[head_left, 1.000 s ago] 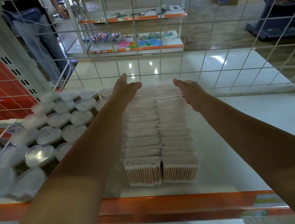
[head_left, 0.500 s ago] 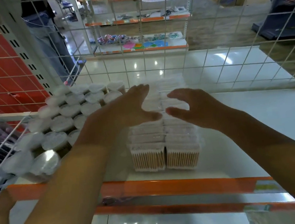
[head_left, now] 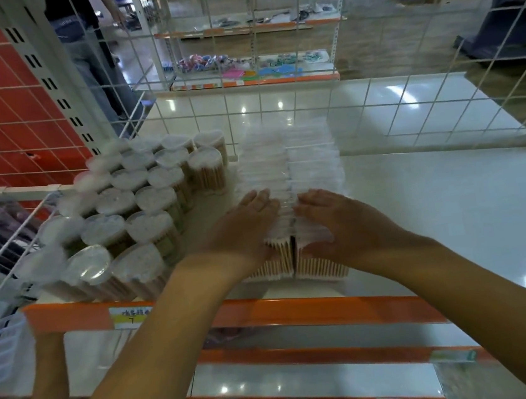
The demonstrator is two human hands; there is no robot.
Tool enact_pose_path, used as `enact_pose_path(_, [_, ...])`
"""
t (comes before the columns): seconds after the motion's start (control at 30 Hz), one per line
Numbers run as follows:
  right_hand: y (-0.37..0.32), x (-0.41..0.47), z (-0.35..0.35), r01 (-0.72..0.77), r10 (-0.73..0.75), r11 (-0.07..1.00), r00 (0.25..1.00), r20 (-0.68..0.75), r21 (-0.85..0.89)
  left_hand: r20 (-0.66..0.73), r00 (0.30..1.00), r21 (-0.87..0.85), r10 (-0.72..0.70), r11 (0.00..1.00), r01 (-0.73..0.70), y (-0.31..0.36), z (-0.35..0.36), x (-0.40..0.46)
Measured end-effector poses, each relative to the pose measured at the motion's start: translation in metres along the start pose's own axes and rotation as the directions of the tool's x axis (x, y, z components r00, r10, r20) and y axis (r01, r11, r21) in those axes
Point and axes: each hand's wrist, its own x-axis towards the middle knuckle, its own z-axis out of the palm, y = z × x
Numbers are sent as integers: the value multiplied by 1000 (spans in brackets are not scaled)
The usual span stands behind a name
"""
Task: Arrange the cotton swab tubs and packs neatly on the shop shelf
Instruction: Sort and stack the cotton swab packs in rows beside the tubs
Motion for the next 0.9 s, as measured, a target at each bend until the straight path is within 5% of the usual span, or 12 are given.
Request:
enact_pose_path(0.43, [5, -11, 2, 43, -42, 999, 998, -46, 15, 19, 996, 78, -86, 993, 84, 11, -1, 0])
enact_pose_path(0.9, [-13, -15, -3, 41, -40, 999, 999, -32, 29, 42, 995, -88, -95, 991, 99, 11, -14, -24])
